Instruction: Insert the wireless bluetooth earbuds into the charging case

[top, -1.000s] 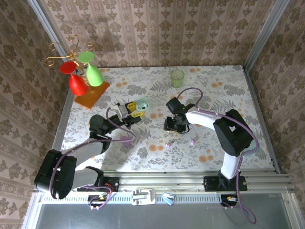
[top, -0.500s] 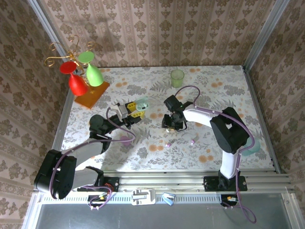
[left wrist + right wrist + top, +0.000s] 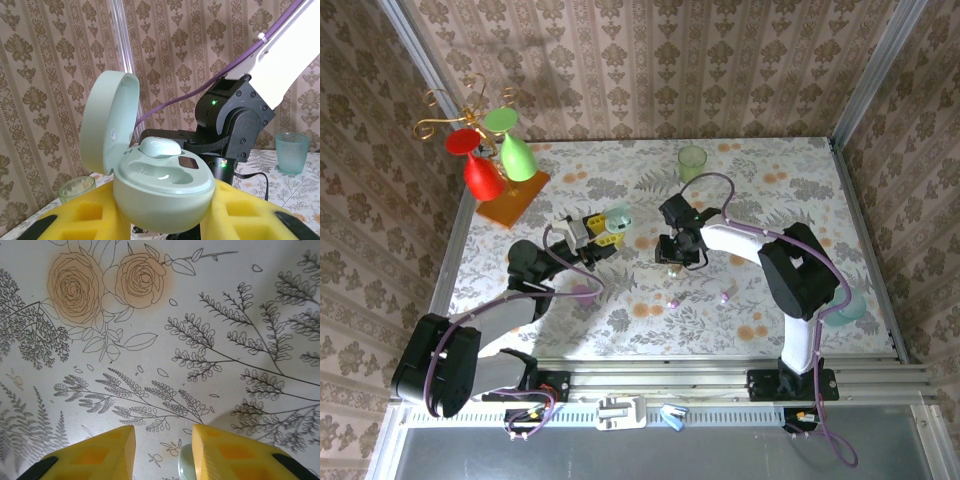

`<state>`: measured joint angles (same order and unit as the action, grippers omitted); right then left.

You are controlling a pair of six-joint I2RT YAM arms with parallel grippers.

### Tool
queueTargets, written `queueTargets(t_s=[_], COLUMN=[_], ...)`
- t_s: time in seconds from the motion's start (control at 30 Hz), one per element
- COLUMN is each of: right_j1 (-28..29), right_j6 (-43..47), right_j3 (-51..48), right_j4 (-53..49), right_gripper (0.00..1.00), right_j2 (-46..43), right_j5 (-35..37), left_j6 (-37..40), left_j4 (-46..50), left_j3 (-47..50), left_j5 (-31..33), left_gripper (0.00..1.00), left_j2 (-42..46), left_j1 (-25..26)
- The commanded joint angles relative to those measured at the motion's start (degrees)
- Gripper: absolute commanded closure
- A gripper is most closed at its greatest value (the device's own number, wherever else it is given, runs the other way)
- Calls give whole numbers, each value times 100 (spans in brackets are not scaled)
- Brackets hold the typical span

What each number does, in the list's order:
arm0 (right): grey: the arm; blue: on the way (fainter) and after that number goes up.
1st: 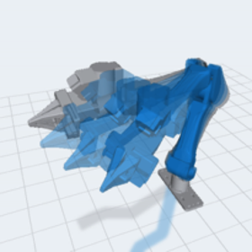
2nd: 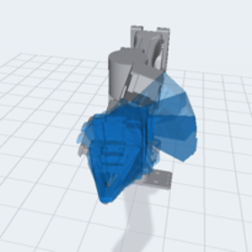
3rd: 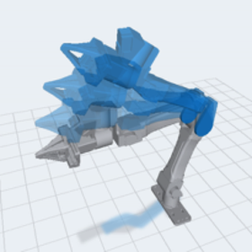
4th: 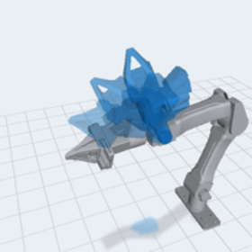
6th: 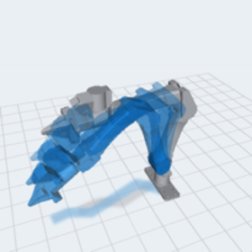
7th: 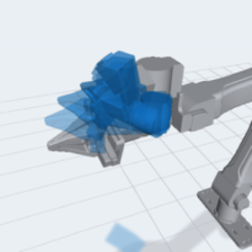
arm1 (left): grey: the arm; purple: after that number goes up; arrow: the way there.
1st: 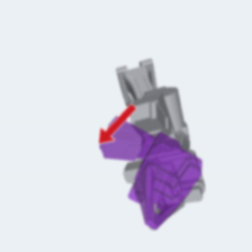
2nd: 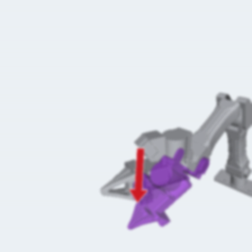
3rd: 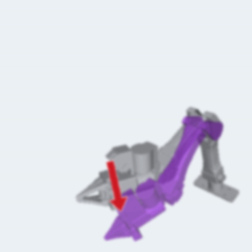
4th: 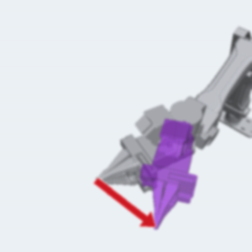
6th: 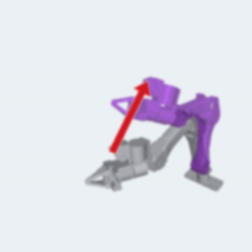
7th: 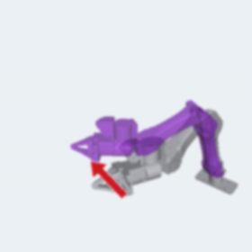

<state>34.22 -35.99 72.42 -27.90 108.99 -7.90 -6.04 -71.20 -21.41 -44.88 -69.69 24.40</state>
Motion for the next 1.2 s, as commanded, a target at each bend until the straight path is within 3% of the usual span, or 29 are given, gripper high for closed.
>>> queueTargets(t_s=[0.0,0.2,0.37,0.7,1.17], right_j1=[251,761,1059,1350,1257], right_j6=[346,248,-35,-193,-19], right_j3=[256,559,627,967,504], right_j4=[-718,-1565,-1699,-1901,-1378], right_gripper=[64,64,64,65,65], right_j2=[-51,41,154,469,-213], right_j5=[946,2538,2922,3047,2853], left_j6=[57,126,118,43,8], left_j4=[-114,54,62,202,570], left_j3=[-67,96,281,374,359], left_j5=[154,633,1107,1430,1825], left_gripper=[81,80,80,80,80], left_j2=[173,396,635,799,752], left_j1=[5,-144,-308,-406,-470])
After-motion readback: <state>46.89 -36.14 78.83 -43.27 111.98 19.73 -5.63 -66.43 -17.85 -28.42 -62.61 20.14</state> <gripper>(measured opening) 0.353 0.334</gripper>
